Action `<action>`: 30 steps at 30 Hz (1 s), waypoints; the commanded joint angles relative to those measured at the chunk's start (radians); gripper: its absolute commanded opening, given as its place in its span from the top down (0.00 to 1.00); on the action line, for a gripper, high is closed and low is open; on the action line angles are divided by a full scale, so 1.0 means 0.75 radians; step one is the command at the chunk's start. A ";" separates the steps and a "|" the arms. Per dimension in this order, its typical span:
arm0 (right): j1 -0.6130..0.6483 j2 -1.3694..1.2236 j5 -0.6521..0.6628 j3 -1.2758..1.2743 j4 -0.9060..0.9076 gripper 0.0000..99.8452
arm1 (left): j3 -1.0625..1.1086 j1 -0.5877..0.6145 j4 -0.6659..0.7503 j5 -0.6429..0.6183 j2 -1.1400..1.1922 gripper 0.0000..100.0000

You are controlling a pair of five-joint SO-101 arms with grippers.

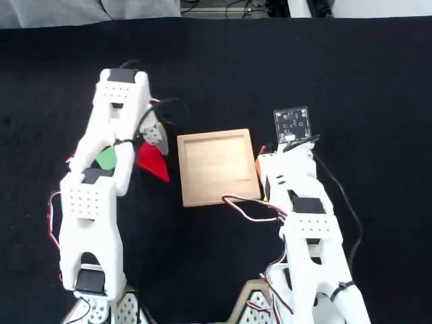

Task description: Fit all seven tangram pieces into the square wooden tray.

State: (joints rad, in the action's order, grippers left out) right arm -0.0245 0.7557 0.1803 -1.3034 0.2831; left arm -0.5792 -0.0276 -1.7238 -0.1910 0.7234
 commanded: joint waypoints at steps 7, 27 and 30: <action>-0.145 0.050 -0.004 0.054 -0.041 0.90 | -0.077 -0.183 -0.045 1.148 -0.278 0.87; -0.552 0.046 -0.405 -0.030 -0.270 0.90 | 0.181 -0.719 0.348 1.461 -0.301 0.87; -0.552 0.042 -0.405 -0.032 -0.286 0.90 | 0.212 -0.715 0.395 1.461 -0.301 0.87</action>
State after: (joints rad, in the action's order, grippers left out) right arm -0.4250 0.7557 -0.1235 -1.3341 0.0990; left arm -0.4212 -0.5585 -1.4553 0.8968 0.5654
